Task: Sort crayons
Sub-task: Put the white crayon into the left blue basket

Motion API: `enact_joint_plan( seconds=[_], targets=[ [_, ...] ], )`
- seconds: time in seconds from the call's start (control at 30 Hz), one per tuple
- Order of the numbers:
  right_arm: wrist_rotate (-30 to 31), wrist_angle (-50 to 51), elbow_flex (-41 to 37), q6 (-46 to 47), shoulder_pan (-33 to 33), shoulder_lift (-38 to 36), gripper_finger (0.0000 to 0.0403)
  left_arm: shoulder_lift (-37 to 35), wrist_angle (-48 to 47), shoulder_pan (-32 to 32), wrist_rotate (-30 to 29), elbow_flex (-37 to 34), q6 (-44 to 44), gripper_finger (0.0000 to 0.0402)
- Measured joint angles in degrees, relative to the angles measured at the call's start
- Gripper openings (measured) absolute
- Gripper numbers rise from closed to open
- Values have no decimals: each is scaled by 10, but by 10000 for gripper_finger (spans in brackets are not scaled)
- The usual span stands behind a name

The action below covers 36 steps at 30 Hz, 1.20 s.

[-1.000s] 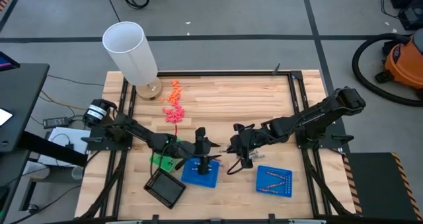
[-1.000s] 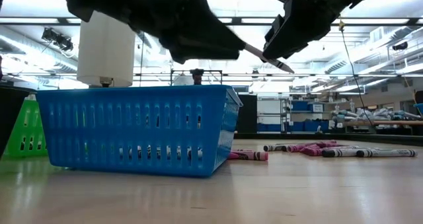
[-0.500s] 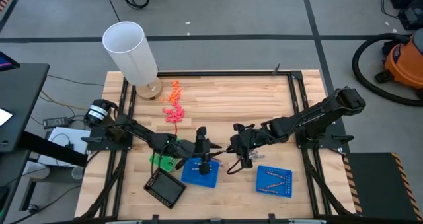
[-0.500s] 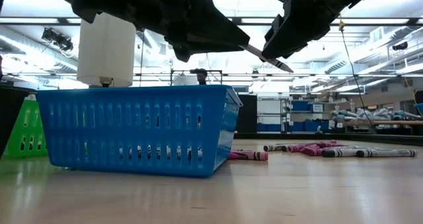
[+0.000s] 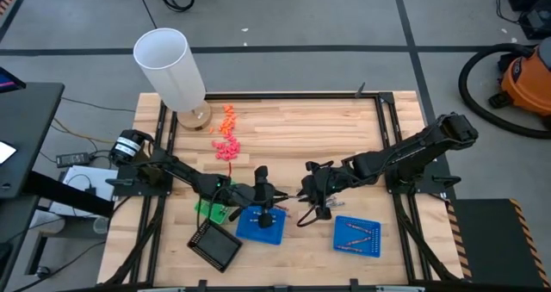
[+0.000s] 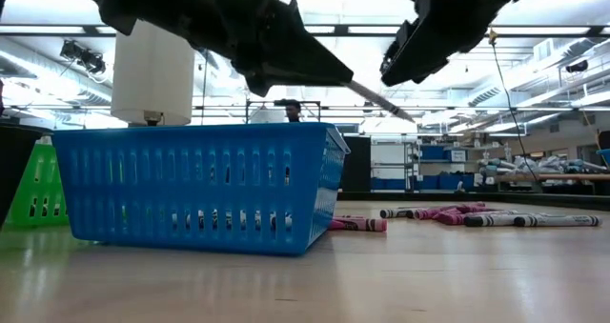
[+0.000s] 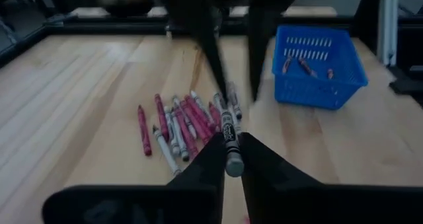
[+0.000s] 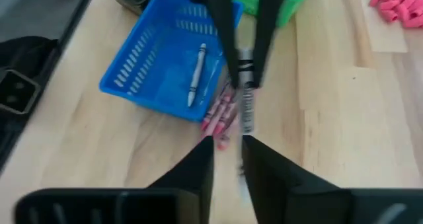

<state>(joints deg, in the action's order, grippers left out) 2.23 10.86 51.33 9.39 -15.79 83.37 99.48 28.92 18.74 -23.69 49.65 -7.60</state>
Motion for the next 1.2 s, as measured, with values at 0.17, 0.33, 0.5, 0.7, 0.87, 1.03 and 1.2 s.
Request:
enact_joint_plan(
  seconds=[0.17,0.33,0.5,0.7,0.87,1.03,1.2],
  targets=[
    [22,66,-2,16,-15,-25,138,-2,-34,6,0,0,-6,40],
    [127,15,-57,2,-68,-53,151,-21,-41,8,36,1,-10,41],
    [171,-97,-125,-26,-82,-84,149,-64,-108,7,72,17,-30,42],
    [174,-255,-192,-78,-73,-87,149,-127,-213,14,138,18,-92,43],
    [177,-367,-252,-117,-69,-87,149,-149,-293,25,173,18,-184,43],
    [182,-426,-294,-138,-55,-94,149,-149,-350,48,180,18,-240,43],
    [181,-439,-314,-156,-22,-100,149,-149,-382,55,185,18,-279,43]
  ],
)
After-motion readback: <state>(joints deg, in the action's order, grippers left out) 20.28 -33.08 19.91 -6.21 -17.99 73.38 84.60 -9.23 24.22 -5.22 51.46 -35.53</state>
